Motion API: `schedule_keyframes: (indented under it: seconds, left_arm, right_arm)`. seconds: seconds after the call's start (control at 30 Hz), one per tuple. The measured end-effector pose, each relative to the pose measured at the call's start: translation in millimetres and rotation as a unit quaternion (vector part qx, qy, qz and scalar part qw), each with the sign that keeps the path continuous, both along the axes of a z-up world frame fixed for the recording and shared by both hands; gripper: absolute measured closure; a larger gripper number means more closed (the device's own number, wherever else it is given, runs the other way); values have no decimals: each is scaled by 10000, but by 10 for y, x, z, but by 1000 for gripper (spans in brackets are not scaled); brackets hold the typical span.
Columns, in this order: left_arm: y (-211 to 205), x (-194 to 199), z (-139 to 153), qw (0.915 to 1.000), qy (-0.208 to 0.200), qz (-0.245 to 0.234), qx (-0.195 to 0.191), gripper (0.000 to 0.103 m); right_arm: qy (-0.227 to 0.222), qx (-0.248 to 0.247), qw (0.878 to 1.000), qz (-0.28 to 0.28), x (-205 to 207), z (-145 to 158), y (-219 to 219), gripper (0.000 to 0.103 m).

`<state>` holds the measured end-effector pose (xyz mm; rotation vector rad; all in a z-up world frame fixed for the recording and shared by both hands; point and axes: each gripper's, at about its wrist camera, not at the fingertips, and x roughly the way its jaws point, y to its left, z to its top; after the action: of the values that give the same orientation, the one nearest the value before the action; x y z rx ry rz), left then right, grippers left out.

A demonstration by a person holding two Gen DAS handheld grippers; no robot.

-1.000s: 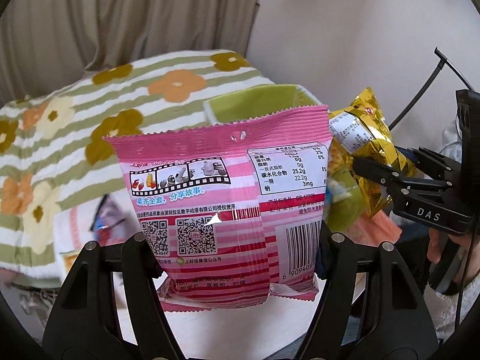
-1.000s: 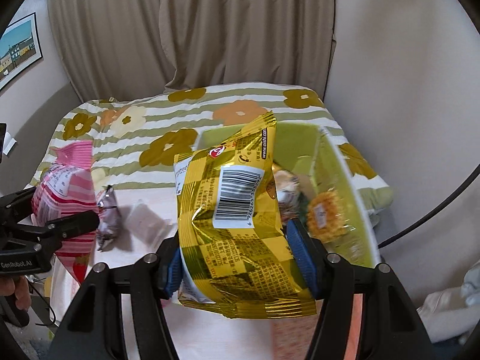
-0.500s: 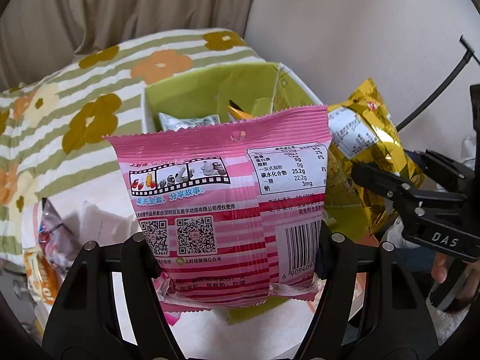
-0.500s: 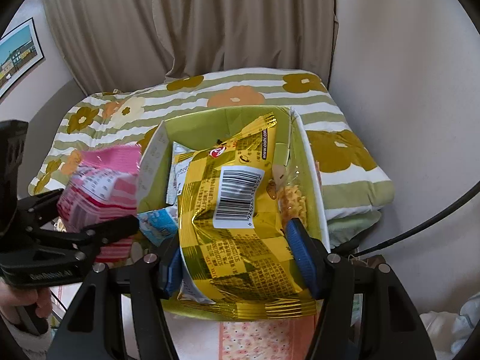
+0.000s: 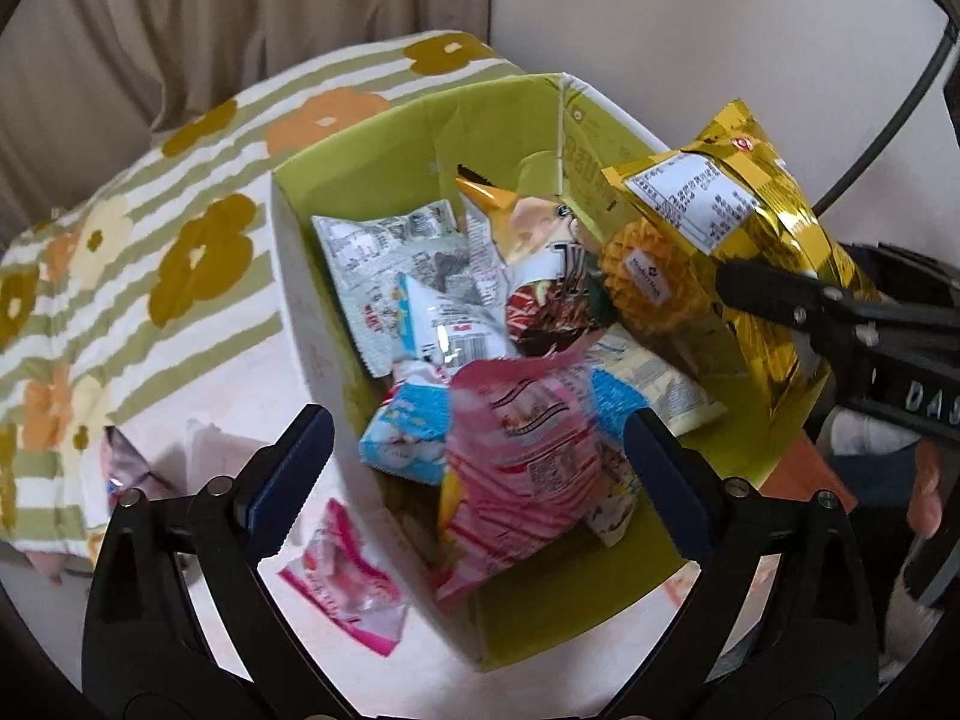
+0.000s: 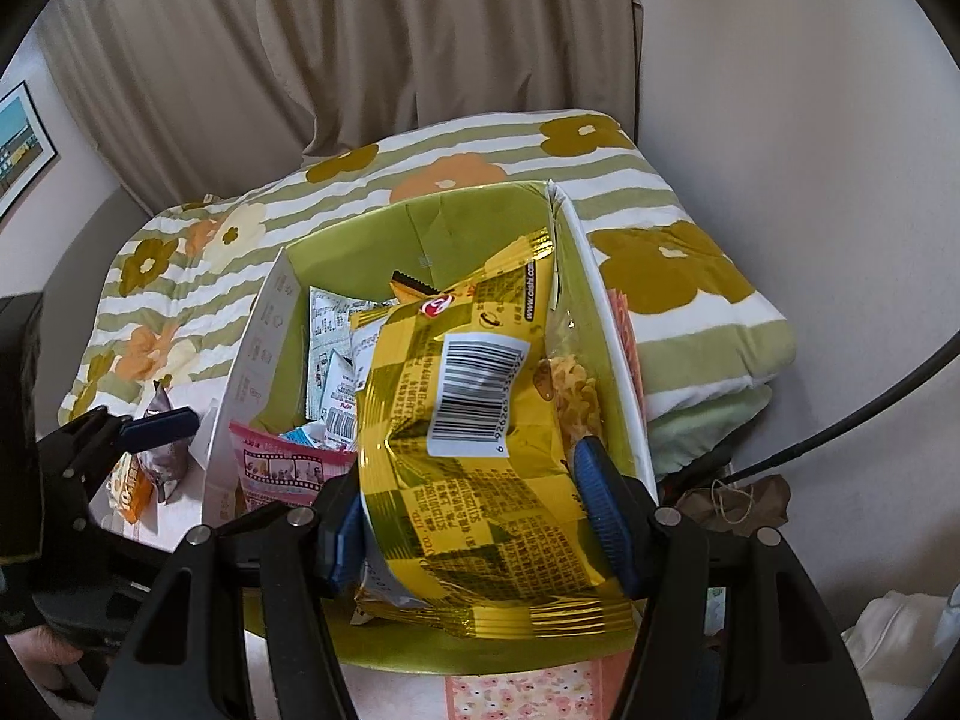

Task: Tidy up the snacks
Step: 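Carry the pink and gold packets into the box and open both tools, then move both tools over the orange cake packet and purple bag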

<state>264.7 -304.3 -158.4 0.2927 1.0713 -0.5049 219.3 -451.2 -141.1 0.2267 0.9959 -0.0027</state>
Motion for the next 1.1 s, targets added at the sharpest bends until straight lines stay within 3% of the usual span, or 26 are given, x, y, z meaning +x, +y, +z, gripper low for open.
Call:
schedule_keyframes:
  seconds: [0.2, 0.5, 0.53, 0.6, 0.67, 0.77, 1.0, 1.1]
  left_arm:
    - [211, -41, 42, 9996, 18, 57, -266, 6]
    - [578, -49, 94, 9967, 47, 559, -579, 6]
    - [606, -53, 100, 9963, 42, 618, -594, 6]
    - [662, -70, 105, 9956, 26, 711, -616, 6]
    - [694, -92, 114, 9948, -4, 785, -643, 6]
    - [745, -149, 108, 9939, -15, 877, -667, 6]
    - [903, -346, 94, 9905, 71, 1150, -755, 6]
    - [1055, -482, 128, 9893, -32, 1356, -545, 6]
  right_arm:
    - [95, 10, 10000, -12, 31, -11, -14, 44]
    - [270, 86, 9996, 85, 215, -136, -65, 43]
    - [275, 118, 9995, 123, 228, -153, -61, 42]
    - [261, 115, 9994, 196, 229, -164, -42, 18]
    - [136, 152, 9995, 255, 192, -147, -27, 10]
    - [-36, 325, 9988, 353, 107, -123, -19, 10]
    - [-308, 206, 9955, 872, -83, -69, 137, 10]
    - [-405, 318, 9931, 1052, -127, -41, 219, 10]
